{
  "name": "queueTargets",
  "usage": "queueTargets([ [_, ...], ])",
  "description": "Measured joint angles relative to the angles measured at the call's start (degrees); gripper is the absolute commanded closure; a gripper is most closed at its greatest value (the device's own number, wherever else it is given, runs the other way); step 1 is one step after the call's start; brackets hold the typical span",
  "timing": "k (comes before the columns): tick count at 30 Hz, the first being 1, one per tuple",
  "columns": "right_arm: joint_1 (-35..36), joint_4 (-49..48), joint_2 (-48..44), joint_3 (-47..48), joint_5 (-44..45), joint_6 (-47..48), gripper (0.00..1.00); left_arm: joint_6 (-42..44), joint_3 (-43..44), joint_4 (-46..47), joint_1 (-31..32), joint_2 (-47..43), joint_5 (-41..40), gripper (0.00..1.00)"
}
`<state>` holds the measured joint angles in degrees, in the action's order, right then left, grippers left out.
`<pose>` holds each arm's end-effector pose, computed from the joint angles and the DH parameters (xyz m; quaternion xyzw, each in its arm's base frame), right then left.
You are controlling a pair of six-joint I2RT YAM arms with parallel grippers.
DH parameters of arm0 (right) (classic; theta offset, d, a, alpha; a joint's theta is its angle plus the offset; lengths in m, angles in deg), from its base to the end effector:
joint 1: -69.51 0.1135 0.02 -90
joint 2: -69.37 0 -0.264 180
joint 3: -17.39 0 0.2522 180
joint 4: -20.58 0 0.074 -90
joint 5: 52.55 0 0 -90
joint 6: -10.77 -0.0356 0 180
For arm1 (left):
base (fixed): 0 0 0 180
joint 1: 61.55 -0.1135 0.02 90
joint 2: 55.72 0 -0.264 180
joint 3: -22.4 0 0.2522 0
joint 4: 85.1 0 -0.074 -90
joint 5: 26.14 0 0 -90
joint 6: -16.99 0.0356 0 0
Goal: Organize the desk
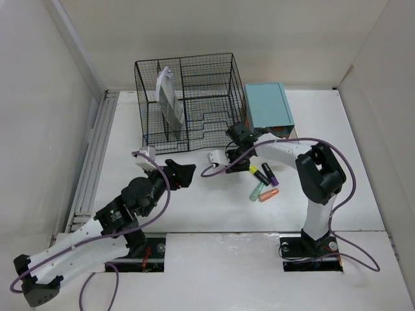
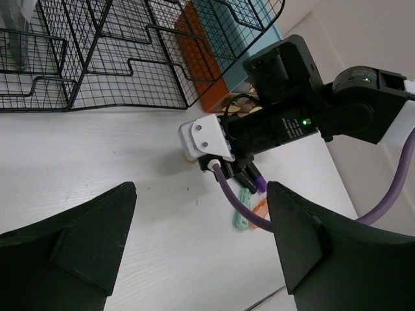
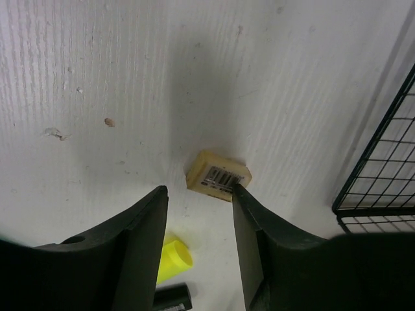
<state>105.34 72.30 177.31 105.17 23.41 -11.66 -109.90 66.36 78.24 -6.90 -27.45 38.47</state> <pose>0.2964 0.2247 0.1746 -0.7811 0.5924 0.0734 0.1833 0.0914 -0.1025 0.3049 -0.0448 0.7111 -0.3808 0.5894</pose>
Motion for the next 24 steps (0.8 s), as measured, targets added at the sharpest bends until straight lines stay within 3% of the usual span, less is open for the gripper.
queueTargets([
  [24, 0.7, 4.9, 6.7, 8.9, 3.0, 2.1, 0.43, -0.3, -0.7, 0.0, 0.0, -0.4, 1.0, 0.19],
])
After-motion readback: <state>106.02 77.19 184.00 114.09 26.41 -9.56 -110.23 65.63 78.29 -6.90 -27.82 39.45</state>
